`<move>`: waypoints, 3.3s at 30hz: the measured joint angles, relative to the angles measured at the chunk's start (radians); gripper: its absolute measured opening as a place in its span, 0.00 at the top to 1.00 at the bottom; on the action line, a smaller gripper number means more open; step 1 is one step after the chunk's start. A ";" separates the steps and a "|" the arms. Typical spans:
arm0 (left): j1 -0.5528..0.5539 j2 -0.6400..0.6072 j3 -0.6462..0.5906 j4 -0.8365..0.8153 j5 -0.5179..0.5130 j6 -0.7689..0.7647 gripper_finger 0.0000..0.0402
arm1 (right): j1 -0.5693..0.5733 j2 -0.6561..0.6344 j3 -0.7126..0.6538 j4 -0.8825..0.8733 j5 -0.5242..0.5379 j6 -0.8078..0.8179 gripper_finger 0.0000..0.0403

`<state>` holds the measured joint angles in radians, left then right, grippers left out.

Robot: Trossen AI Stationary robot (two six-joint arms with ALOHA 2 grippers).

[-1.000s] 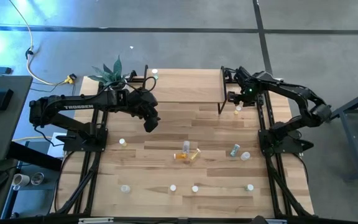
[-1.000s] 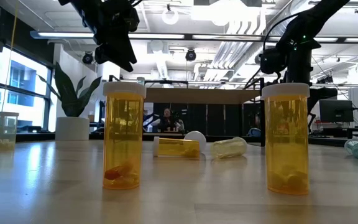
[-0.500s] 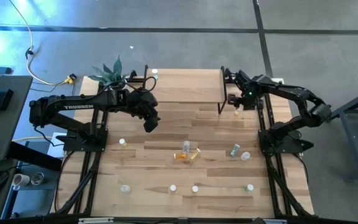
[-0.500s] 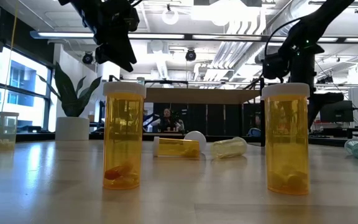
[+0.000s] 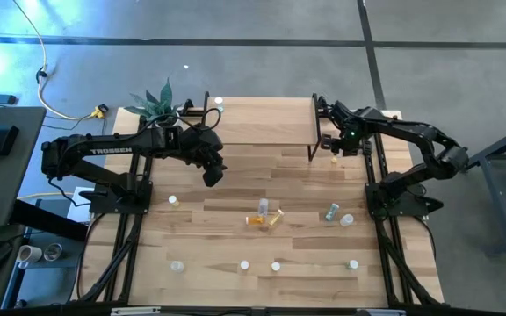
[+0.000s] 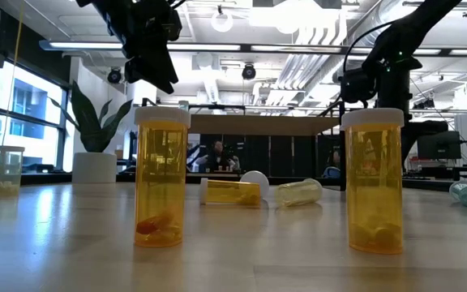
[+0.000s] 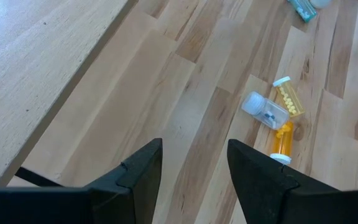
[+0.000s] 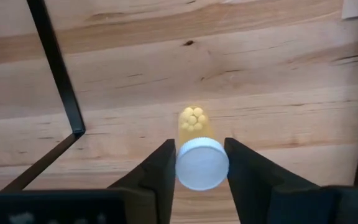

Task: Pick and place medicine bottles onto shelf by color
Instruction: Put the top right yellow pill bottle on the shelf

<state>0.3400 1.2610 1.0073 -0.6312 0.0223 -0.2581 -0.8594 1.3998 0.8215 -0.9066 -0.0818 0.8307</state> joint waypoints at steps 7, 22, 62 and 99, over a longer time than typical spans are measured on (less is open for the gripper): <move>0.000 0.000 0.000 0.000 0.000 0.000 0.58 | 0.003 -0.001 0.001 -0.013 -0.005 -0.001 0.73; 0.000 0.000 0.000 0.000 0.000 0.032 0.58 | 0.003 -0.001 0.214 -0.270 0.025 -0.098 0.73; 0.000 0.000 0.000 0.455 0.074 0.090 0.47 | 0.327 0.015 0.821 -0.314 -0.115 -0.331 0.73; -0.080 0.001 0.000 0.522 0.587 -0.293 0.43 | 0.831 0.217 0.821 0.224 -0.334 -0.520 0.73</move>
<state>0.2605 1.2621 1.0077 -0.1088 0.6089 -0.5513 -0.0287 1.6173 1.6428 -0.6825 -0.4160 0.3111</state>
